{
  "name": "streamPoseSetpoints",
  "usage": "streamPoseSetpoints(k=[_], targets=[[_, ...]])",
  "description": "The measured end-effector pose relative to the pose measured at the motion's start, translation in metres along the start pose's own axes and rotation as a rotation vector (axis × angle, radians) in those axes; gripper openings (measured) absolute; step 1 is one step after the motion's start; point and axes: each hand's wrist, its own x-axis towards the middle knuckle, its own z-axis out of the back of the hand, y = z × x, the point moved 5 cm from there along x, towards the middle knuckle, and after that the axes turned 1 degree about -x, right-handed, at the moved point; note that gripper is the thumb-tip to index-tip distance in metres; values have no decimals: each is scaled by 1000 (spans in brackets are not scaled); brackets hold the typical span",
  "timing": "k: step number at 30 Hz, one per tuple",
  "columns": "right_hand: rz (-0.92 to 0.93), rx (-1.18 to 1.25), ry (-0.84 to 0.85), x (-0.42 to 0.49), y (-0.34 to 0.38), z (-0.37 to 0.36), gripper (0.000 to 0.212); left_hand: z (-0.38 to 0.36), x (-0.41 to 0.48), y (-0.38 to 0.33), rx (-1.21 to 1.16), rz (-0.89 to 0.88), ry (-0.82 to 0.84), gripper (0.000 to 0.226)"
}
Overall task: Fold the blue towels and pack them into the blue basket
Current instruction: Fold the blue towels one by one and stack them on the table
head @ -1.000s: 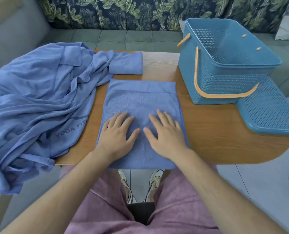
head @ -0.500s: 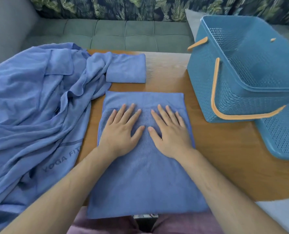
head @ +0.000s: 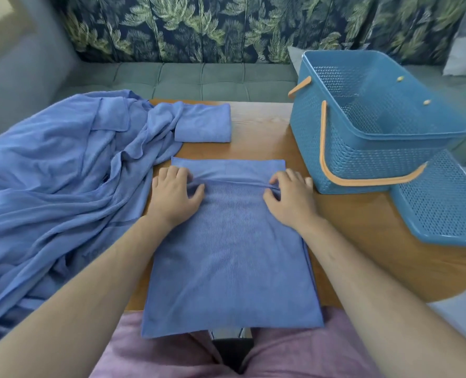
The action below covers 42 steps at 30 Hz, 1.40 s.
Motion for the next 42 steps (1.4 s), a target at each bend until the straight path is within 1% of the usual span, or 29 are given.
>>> streamPoseSetpoints(k=[2,5,8,11,13,16,19,23,28,31,33,35,38,40,42], targets=[[-14,34,-19,-9,-1,2,17,4,-9,-1,-29,-16,-15,39],[26,113,-72,-25,-2,9,18,8,-28,0,-71,-105,-42,29],[90,280,-123,-35,-3,18,12,12,-38,4,-126,-145,-22,22],[114,454,-92,-28,-4,23,9,19,-34,7,-139,-175,12,15],[106,476,-57,-20,-4,25,9,25,-29,7,-103,-221,28,13],[88,415,-50,-10,-4,25,9,31,-20,7,-93,-234,55,18],[-19,336,-61,-3,-9,18,15,31,-9,12,-179,-200,51,25],[-131,325,-94,3,-15,9,17,30,-1,20,-304,-14,-7,29],[-176,282,-55,19,-18,3,17,22,14,24,-258,104,-1,31],[-183,244,14,29,-16,-2,15,22,21,23,-217,103,-5,23],[-189,193,47,33,-13,-2,18,21,23,21,-208,100,30,20],[-181,122,75,34,-9,-1,24,18,23,19,-187,56,56,20],[-134,20,122,35,1,-1,24,15,20,17,-173,12,57,8],[-140,-50,175,36,6,-3,23,14,21,16,-149,24,59,8],[-135,-89,200,35,11,-1,23,11,21,14,-71,22,63,9]])
